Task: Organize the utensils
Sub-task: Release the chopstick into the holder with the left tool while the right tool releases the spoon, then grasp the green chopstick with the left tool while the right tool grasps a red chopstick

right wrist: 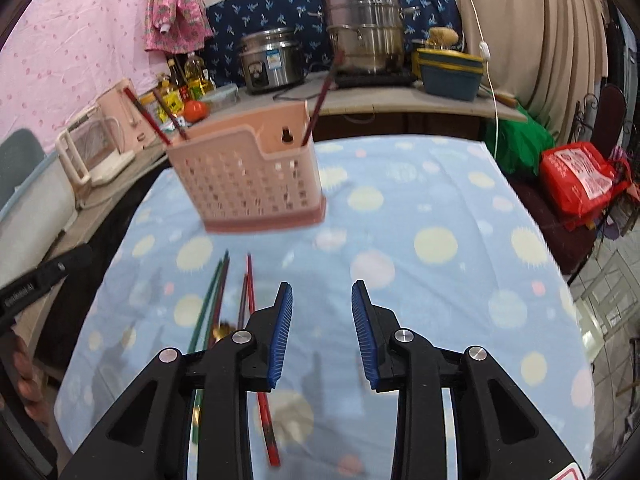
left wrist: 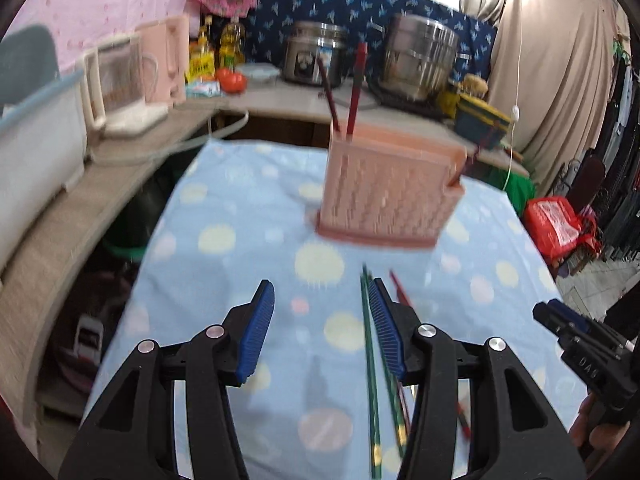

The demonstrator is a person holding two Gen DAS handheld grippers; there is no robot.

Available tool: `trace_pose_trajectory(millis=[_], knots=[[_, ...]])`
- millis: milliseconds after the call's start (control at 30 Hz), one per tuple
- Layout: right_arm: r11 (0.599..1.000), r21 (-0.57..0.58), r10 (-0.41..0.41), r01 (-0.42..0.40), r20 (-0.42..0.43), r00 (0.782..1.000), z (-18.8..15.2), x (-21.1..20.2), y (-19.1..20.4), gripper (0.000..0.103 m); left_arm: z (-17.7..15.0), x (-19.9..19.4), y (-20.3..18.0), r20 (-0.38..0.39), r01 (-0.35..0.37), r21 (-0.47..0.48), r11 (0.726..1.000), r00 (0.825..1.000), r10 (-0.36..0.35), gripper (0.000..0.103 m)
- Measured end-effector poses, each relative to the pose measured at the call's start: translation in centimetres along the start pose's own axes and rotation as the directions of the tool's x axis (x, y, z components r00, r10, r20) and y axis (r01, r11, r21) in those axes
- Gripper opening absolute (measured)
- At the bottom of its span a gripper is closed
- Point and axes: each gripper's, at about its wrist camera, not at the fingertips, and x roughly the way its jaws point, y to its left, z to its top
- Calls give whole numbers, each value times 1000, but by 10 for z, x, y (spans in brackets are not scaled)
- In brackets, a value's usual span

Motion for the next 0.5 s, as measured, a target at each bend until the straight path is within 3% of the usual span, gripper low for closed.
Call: trace_pose_trajectory(millis=[233,500], knots=[[1000,1,11,-11,-74,997,-58,-5,5,30,-69,9,-4,-117,28,-10,1000,993,-29,47],[999,26,38,-35,-125,991,-97,-8,11,30,-112,8,-23,-176,75,19,997,982,-71,47]])
